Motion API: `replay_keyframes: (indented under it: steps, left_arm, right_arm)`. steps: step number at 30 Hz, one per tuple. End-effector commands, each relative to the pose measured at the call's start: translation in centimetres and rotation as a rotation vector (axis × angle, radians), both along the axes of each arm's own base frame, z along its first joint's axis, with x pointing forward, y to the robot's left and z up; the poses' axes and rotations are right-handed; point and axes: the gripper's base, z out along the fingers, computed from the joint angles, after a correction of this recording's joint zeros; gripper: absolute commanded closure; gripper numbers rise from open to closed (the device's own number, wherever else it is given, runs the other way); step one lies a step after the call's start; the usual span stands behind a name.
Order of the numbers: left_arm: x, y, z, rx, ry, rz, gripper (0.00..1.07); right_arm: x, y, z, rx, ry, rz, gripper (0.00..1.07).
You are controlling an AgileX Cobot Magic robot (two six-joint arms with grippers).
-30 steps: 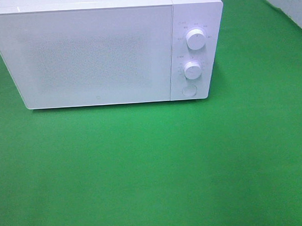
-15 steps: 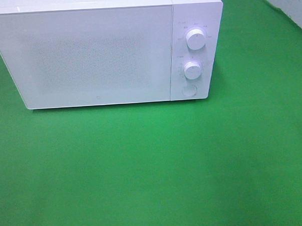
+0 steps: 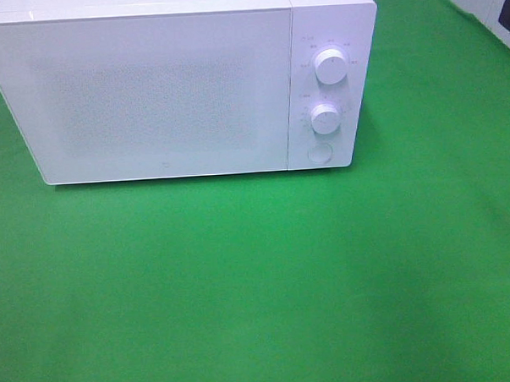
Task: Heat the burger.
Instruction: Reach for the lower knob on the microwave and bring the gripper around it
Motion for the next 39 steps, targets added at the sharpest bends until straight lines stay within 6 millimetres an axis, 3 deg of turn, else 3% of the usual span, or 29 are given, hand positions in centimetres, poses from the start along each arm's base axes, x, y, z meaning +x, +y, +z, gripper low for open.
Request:
replay_keyframes:
  steps: [1,9,23,24,29,31,36,39]
  left_arm:
    - [-0.3,0.0,-0.1,-0.002,-0.023,-0.001,0.06]
    - [-0.3,0.0,-0.1,-0.002,-0.023,-0.001,0.06]
    - [-0.3,0.0,-0.1,-0.003,-0.021,-0.002,0.06]
    - [-0.2,0.0,-0.1,-0.002,-0.015,-0.002,0.06]
    - [-0.1,0.0,-0.1,-0.002,-0.014,-0.002,0.06]
    - [-0.1,0.0,-0.1,-0.002,-0.014,-0.002,0.06]
    - [-0.1,0.0,-0.1,-0.002,-0.014,-0.002,0.06]
    - [-0.1,0.0,-0.1,-0.002,-0.014,-0.002,0.06]
  right_arm:
    - [0.3,0.1,-0.8,0.015,-0.054,0.006,0.34]
    - [-0.8,0.1,-5.7,0.045,-0.071,0.013,0.34]
    - [-0.9,0.4,-6.3,0.040,-0.050,0.027,0.34]
    - [-0.6,1.3,-6.7,0.030,-0.065,0.069,0.34]
    - [-0.1,2.2,-7.4,0.020,-0.081,0.086,0.34]
    - [0.4,3.3,-8.6,-0.006,-0.071,0.060,0.34]
    - [0.4,4.6,-9.4,-0.039,-0.077,0.041,0.34]
    - [0.0,6.5,-10.1,-0.064,-0.079,0.057,0.34]
